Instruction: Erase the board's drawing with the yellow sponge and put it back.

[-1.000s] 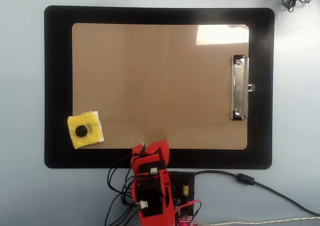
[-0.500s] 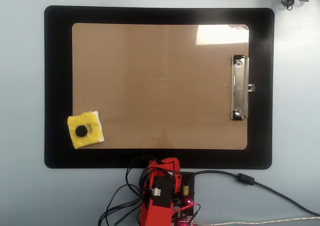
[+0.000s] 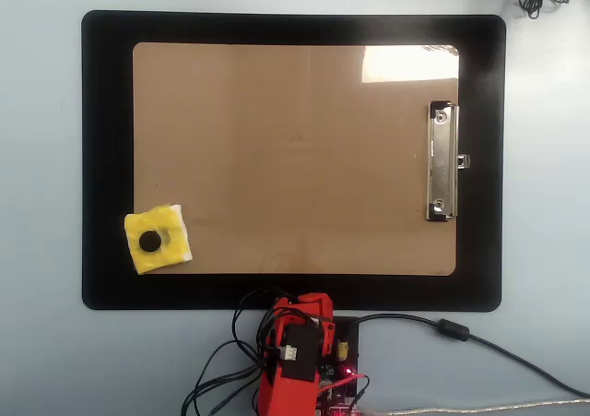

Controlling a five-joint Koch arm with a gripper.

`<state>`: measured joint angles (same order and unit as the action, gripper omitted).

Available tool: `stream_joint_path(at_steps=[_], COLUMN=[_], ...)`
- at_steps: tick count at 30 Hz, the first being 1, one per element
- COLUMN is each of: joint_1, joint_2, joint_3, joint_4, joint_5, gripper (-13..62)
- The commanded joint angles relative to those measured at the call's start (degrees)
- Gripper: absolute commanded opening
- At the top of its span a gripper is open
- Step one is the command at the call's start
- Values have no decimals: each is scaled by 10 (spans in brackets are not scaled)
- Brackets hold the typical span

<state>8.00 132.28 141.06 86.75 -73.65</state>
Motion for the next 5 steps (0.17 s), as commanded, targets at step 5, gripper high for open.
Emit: stream_joint_path(at_steps=[5], joint_1=[2], joint_2=[24], joint_3=[0], joint_4=[54], joint_5=[3], gripper=[344])
